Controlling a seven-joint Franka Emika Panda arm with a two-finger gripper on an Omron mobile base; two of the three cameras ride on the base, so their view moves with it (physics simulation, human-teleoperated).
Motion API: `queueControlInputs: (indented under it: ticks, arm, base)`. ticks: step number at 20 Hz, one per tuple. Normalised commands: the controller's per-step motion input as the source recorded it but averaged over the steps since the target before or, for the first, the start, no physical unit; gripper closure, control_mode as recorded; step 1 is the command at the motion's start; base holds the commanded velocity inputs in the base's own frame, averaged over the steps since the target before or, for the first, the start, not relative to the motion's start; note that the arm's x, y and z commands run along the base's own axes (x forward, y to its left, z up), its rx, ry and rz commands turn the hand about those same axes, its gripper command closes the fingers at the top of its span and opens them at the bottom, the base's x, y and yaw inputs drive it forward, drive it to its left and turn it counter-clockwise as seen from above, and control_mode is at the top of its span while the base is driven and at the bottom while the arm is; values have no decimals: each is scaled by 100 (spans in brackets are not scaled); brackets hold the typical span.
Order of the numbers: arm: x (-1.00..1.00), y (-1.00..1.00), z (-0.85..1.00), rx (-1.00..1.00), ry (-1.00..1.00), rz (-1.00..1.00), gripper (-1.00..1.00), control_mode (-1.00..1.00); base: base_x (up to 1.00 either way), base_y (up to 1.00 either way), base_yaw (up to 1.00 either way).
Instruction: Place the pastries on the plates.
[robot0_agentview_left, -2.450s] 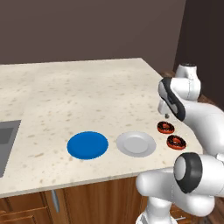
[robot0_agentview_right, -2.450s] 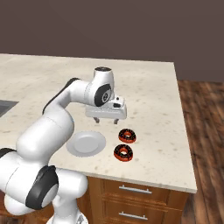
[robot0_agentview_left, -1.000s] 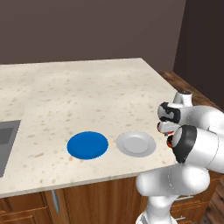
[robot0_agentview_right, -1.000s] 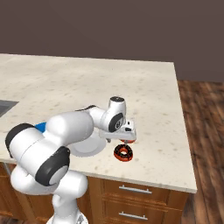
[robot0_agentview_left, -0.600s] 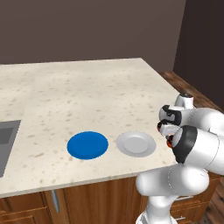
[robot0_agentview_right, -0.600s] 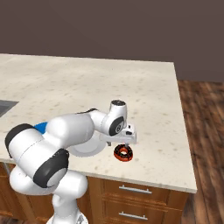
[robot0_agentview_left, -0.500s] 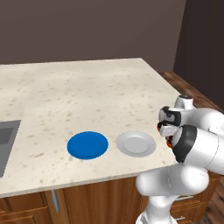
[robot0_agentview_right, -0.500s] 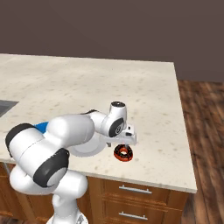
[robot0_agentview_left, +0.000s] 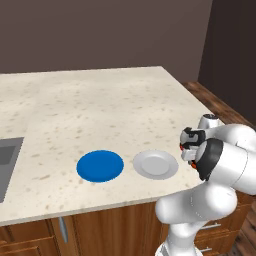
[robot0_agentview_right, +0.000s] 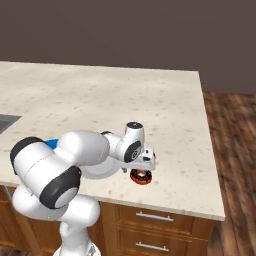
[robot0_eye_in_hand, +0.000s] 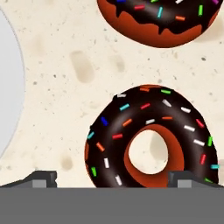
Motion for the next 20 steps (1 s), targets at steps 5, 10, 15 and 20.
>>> queueControlInputs:
  ticks: [5,10,15,20]
  arm:
    - [0,0,-16,0,0,0,-100,-100]
    - [0,0,-5,0,-6,0,-100,-100]
    - [-3,2,0,0,-3,0,-100,-100]
    - [-8,22,3,0,-2,0,-100,-100]
  base:
    - [0,0,0]
    - [0,0,0]
    - [0,0,0]
    - [0,0,0]
